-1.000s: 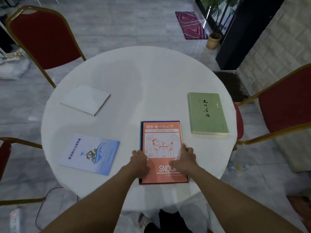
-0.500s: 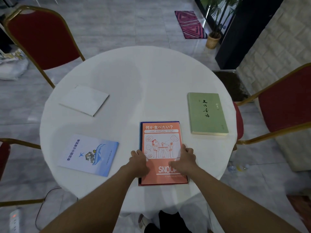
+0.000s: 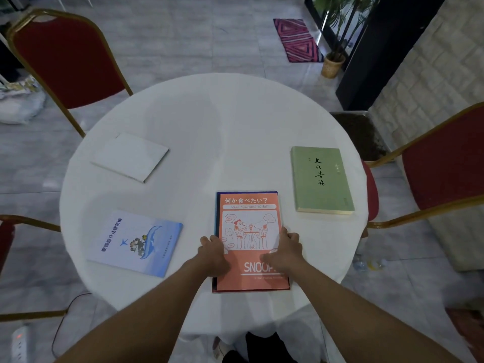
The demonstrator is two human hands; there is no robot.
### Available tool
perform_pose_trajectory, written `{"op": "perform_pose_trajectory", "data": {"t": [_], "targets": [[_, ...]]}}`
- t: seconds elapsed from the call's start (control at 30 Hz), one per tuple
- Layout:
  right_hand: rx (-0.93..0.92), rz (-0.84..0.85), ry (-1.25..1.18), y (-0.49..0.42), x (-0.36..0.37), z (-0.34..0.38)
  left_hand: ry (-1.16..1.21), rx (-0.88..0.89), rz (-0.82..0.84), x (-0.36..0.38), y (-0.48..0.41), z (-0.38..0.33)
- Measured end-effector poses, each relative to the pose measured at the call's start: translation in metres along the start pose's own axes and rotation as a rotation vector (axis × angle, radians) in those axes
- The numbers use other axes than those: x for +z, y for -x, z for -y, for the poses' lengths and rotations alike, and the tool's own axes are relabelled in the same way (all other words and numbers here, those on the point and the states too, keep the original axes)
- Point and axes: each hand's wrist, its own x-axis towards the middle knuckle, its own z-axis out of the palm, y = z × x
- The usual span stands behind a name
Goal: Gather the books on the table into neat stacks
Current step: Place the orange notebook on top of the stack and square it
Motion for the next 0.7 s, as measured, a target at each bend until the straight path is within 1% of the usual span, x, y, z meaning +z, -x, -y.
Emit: {"op": "perform_pose_trajectory", "data": {"t": [0.23, 0.47, 0.7], "targets": [[0.009, 0.007, -0.037, -0.011, -0.009, 0.011, 0.028, -0.025, -0.02, -0.012, -0.015, -0.005], [-0.028, 0.006, -0.039, -0.047, -0.03, 0.04, 0.045, -0.044, -0.04, -0.041, -0.05, -0.021], [-0.062, 0.013, -0.028, -0.098, -0.055, 0.076, 0.108, -0.083, -0.134, -0.074, -0.091, -0.047]]}}
